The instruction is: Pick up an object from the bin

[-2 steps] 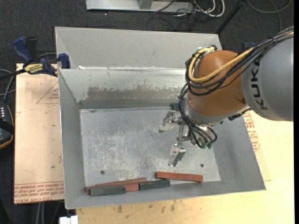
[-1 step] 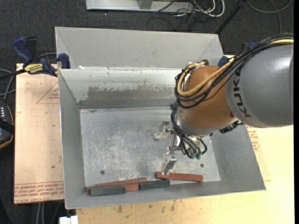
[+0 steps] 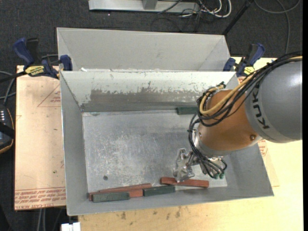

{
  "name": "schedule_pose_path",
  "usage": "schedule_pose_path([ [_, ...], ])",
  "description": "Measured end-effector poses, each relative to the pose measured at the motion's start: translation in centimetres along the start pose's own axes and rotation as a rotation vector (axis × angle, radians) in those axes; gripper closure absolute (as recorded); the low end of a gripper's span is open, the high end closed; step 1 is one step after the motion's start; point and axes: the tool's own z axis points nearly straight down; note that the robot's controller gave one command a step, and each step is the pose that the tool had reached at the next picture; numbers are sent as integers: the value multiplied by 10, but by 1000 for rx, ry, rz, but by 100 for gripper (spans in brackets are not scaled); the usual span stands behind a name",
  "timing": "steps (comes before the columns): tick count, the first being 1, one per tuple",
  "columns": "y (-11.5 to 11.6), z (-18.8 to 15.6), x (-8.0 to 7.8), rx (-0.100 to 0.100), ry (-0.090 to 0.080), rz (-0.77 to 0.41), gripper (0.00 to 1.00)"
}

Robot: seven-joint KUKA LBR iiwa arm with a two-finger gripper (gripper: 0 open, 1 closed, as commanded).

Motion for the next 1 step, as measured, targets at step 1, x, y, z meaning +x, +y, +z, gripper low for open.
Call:
schedule_pose_path([
  [1,0,0,0,0,0,0,0],
])
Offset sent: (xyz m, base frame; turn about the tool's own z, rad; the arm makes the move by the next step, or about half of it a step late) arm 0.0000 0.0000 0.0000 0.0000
